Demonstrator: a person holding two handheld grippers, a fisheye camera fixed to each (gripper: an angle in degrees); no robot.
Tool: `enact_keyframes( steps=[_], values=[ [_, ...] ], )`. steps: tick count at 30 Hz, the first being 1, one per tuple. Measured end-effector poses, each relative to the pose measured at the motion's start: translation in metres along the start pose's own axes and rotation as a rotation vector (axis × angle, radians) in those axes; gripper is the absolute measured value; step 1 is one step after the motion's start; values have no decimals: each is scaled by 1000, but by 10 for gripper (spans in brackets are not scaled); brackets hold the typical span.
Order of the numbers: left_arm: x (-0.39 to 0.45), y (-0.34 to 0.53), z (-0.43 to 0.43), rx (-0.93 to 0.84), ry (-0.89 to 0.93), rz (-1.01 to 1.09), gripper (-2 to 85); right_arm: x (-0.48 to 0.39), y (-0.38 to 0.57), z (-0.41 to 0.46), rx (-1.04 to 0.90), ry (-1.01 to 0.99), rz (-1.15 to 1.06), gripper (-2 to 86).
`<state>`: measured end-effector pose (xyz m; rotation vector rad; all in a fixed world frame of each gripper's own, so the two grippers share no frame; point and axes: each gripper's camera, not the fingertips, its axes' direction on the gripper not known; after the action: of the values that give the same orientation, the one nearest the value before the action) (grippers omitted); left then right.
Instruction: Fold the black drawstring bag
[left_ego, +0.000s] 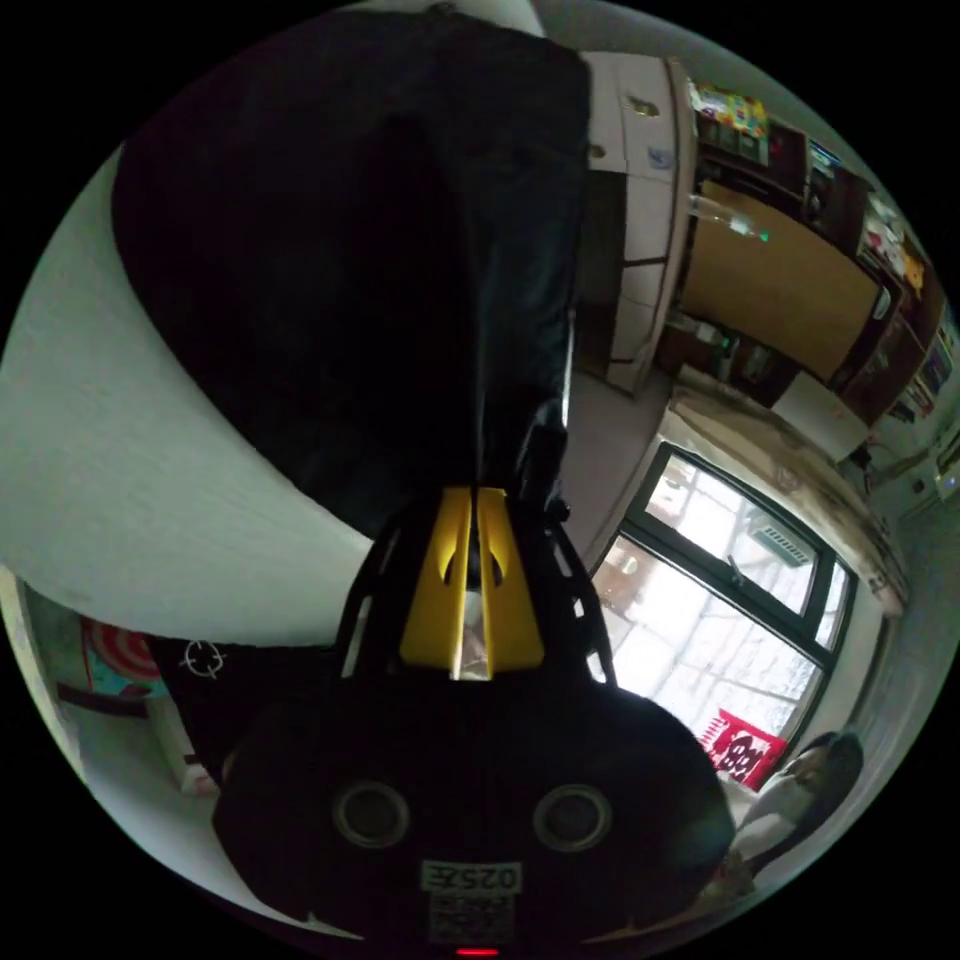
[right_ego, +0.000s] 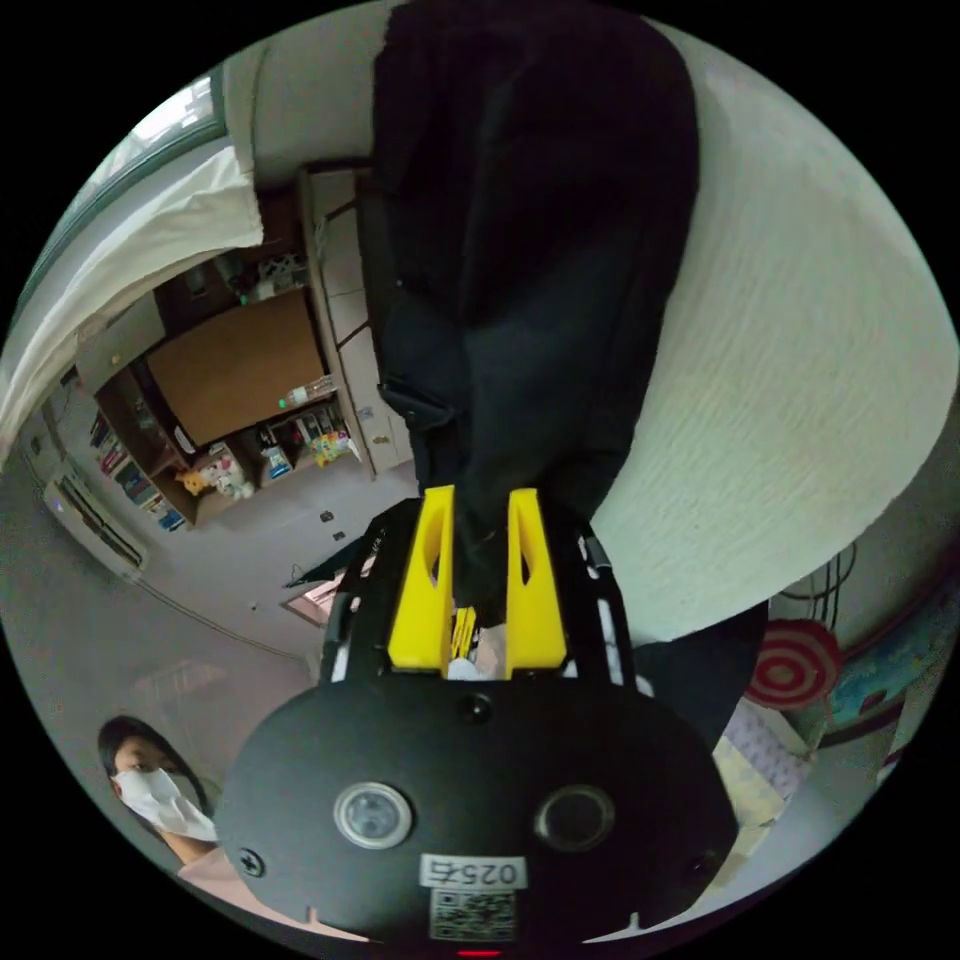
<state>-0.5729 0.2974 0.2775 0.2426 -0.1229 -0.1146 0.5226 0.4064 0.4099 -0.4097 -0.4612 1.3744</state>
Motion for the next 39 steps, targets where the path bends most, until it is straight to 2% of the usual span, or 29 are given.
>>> enact_keyframes(
  steps=[2,7,10,13,14,16,18,20,22,25,27,31,34,37,39],
  values=[
    [11,9,-10,14,-10,29,-11,3,8,0,7,-33,34,19],
    [40,26,-25,47,31,92,-11,-34,45,-16,5,-32,15,-2],
    [58,27,-23,31,-101,158,-11,-58,58,-18,-30,107,-52,-6],
    [26,12,5,-60,-302,105,-11,-44,57,5,-79,376,-71,-7],
    [3,9,18,-99,-379,47,-11,-32,58,13,-83,424,-61,-7],
    [-23,11,26,-116,-366,19,-11,-24,64,13,-73,405,-25,-7],
    [-36,20,16,-65,-247,39,-10,-31,82,8,-59,373,-12,-7],
    [-31,28,4,-15,-233,108,-5,-47,100,4,-48,375,-69,-6],
    [-27,36,-20,96,-258,116,10,-72,123,-2,-23,431,-174,-4],
    [-31,43,-71,275,-154,101,50,-132,167,5,-24,567,-464,3],
    [-40,39,-104,369,-144,64,67,-181,197,47,-165,618,-697,17],
    [-57,26,-130,411,-242,9,87,-248,245,157,-382,604,-1022,50],
    [-72,13,-135,370,-231,-16,94,-306,288,265,-593,446,-1220,76],
    [-78,-3,-129,293,-219,18,72,-359,332,373,-697,516,-1350,95],
    [-80,-14,-122,208,-265,18,19,-393,363,445,-738,586,-1402,103]
  ],
)
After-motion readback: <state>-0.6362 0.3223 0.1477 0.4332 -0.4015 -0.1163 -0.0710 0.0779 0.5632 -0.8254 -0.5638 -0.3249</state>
